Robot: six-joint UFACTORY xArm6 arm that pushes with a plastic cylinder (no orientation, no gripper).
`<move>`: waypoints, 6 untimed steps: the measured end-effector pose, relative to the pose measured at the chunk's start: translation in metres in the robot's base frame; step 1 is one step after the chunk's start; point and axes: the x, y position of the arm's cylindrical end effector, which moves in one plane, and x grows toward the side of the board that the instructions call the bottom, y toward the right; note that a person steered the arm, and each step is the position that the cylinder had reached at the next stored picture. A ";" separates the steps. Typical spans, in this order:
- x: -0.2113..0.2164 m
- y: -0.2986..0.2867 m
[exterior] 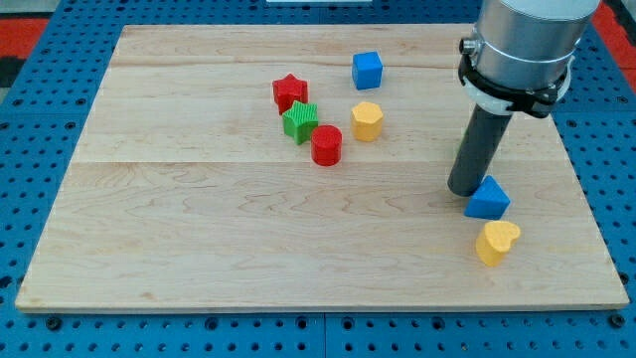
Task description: Slide the green circle closer to the blue triangle
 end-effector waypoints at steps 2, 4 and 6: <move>-0.004 -0.003; -0.040 -0.016; -0.080 -0.024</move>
